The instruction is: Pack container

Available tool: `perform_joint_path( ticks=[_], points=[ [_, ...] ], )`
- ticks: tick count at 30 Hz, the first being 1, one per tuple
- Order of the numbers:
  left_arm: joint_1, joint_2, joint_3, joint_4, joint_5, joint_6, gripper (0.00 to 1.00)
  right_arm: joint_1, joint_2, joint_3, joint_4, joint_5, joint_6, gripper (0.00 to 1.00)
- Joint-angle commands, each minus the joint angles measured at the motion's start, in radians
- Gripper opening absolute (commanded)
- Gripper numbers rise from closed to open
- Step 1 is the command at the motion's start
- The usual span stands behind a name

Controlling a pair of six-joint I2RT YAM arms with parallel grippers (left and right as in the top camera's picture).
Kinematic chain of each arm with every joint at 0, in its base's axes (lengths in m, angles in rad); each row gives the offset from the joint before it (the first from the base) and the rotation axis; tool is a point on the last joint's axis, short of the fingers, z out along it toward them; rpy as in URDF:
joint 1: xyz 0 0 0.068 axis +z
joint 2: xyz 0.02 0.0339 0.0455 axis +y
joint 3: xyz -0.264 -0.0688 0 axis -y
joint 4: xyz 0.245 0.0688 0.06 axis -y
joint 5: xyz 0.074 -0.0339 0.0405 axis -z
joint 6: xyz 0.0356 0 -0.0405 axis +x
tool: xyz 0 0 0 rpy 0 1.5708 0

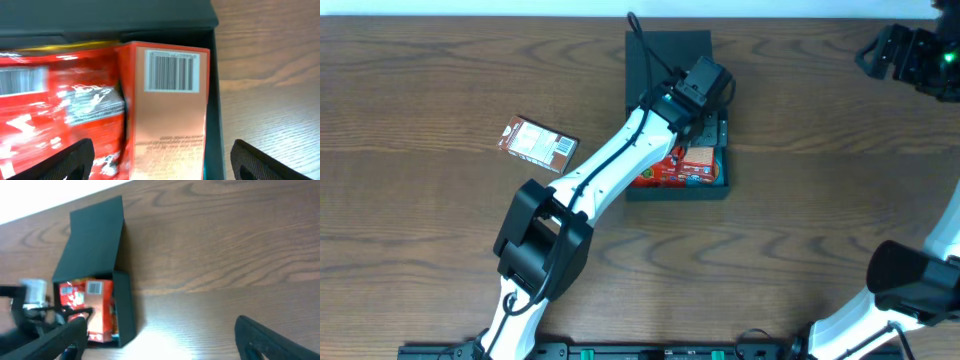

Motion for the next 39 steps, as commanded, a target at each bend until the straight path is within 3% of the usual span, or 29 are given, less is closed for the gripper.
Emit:
perform_joint_path(
  ticks=[1,2,3,7,10,14,18,25,39],
  points=[
    [0.047,-0.007,0.117,-0.078,-0.156,0.032,0.88,-0.008,-0.010,0.003,-0.006,0.002,-0.014,0.21],
    [0.065,-0.011,0.144,-0.113,-0.192,0.032,0.88,-0.005,-0.010,-0.007,-0.006,-0.004,-0.013,0.06],
    [0.090,-0.017,0.177,-0.151,-0.224,0.032,0.88,-0.001,-0.010,-0.022,-0.006,-0.021,-0.013,0.02],
    [0.286,-0.053,0.285,-0.272,-0.247,0.019,0.88,0.066,-0.008,-0.161,0.025,-0.121,-0.013,0.02],
    [0.459,-0.072,0.287,-0.277,-0.135,0.013,0.88,0.168,-0.008,-0.294,0.089,-0.163,-0.013,0.02],
    [0.628,-0.071,0.280,-0.278,-0.016,0.013,0.88,0.341,0.000,-0.418,0.182,-0.154,-0.013,0.01],
    [0.754,-0.071,0.278,-0.309,0.027,0.017,0.88,0.521,0.017,-0.490,0.287,-0.022,0.042,0.02],
    [0.825,-0.071,0.277,-0.324,0.026,0.091,0.92,0.684,0.126,-0.498,0.369,0.038,0.095,0.02],
    [0.826,-0.071,0.277,-0.307,0.023,0.172,0.94,0.716,0.279,-0.498,0.343,0.116,0.118,0.02]
  ],
)
